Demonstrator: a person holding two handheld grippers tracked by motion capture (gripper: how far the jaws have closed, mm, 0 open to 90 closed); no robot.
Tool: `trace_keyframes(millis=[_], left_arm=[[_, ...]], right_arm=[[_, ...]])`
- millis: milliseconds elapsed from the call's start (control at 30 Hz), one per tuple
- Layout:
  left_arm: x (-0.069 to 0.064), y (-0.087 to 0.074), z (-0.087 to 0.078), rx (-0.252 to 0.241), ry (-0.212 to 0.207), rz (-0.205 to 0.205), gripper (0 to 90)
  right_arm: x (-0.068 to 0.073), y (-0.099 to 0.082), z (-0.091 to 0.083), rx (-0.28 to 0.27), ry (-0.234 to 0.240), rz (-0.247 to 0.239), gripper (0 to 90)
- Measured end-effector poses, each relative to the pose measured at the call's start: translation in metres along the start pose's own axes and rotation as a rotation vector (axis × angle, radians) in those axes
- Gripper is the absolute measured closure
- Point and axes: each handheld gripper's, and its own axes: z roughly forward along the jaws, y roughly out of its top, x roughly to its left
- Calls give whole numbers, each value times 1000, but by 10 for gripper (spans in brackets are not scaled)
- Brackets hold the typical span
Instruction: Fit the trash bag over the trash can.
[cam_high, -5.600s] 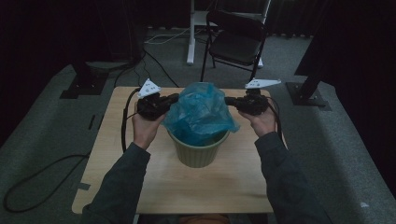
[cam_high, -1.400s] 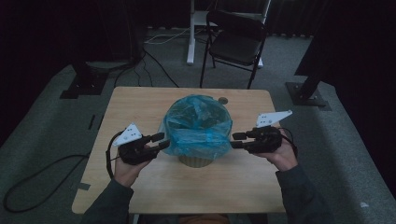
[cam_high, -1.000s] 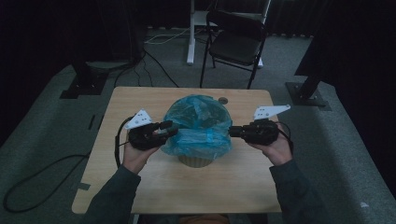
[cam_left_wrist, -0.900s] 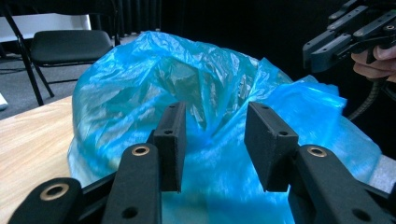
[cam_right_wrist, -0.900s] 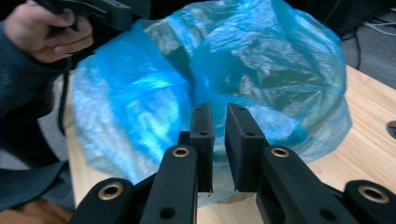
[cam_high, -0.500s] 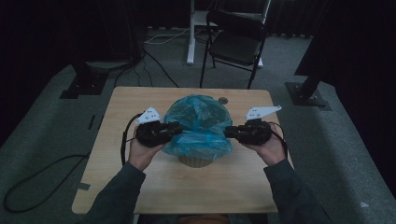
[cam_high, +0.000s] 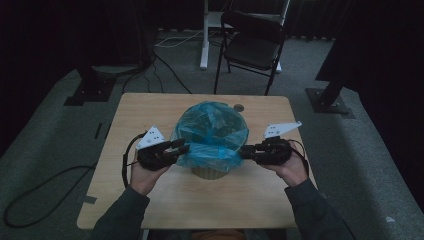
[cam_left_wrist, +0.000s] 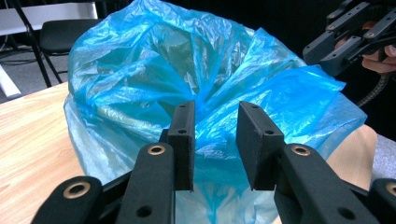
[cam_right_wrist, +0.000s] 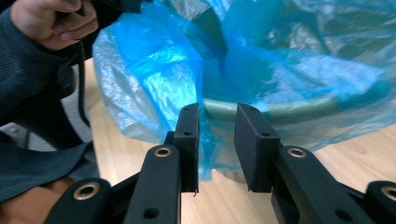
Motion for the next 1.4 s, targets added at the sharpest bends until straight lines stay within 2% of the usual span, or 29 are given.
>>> trace_keyframes(millis=[367, 533, 667, 800, 933, 1000, 1200, 1400], left_arm=[[-5, -19, -2, 27, -11, -30, 617], [-5, -25, 4, 51, -26, -42, 619], [-7, -26, 8, 70, -35, -27, 684], [-9, -29, 14, 93, -39, -7, 814], [-11, -34, 20, 116, -44, 3, 879], [-11, -35, 21, 124, -47, 6, 895], [-10, -38, 26, 138, -42, 11, 897], [-8, -43, 32, 165, -31, 9, 897]], right_arm=[[5, -3, 6, 24, 51, -6, 690], [6, -4, 10, 37, 61, -19, 801], [9, -4, 14, 51, 76, -34, 856], [10, -5, 18, 71, 91, -49, 869], [13, -7, 24, 97, 100, -71, 879], [12, -8, 26, 104, 102, -78, 881], [2, -16, 33, 122, 107, -47, 885], [-2, -23, 38, 147, 106, -35, 888]])
